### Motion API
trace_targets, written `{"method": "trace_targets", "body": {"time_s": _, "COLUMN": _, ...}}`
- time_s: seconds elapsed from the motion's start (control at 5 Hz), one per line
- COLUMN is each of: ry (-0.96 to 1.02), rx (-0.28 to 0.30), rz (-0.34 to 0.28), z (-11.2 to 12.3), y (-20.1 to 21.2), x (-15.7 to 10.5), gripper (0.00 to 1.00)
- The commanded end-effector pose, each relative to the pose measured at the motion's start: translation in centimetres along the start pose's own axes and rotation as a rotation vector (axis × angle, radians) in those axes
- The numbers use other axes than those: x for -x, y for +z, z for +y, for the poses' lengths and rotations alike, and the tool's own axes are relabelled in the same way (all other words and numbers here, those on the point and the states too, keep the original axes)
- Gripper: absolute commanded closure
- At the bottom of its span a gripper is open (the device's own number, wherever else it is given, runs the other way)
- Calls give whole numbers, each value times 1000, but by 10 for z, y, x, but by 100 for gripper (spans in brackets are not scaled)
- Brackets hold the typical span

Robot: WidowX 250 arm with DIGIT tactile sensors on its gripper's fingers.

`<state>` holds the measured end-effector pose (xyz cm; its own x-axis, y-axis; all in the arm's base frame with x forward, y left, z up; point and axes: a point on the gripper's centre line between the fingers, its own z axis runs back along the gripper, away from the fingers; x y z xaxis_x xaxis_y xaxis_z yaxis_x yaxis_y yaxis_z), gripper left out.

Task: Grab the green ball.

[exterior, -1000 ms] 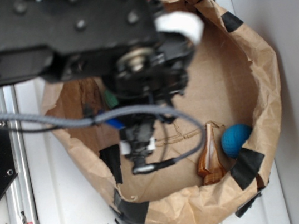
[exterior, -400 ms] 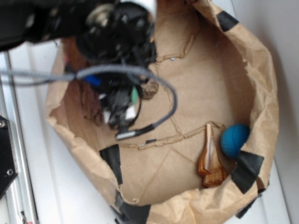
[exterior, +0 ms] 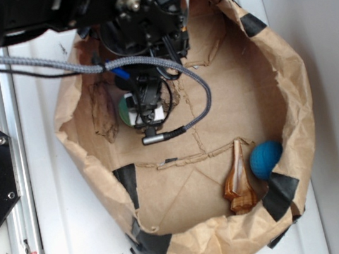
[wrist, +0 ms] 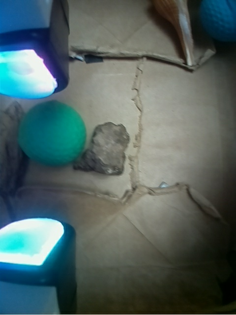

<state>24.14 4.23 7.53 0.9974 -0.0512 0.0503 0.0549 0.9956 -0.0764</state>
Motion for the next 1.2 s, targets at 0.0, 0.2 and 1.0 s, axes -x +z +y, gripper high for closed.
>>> {"method": "trace_targets", "body": {"time_s": 0.0, "ry": -5, "rx": -28, "rz": -31, "z": 21, "y": -22, "x": -4, "gripper": 0}}
{"method": "trace_targets", "body": {"time_s": 0.2, "ry": -10, "rx": -23, "rz": -11, "z": 17, "y": -37, "x": 7, "gripper": 0}}
{"method": "trace_targets", "body": {"time_s": 1.0, "ry": -29, "rx": 13, "rz": -17, "z": 8, "y": -32, "x": 2, "gripper": 0}}
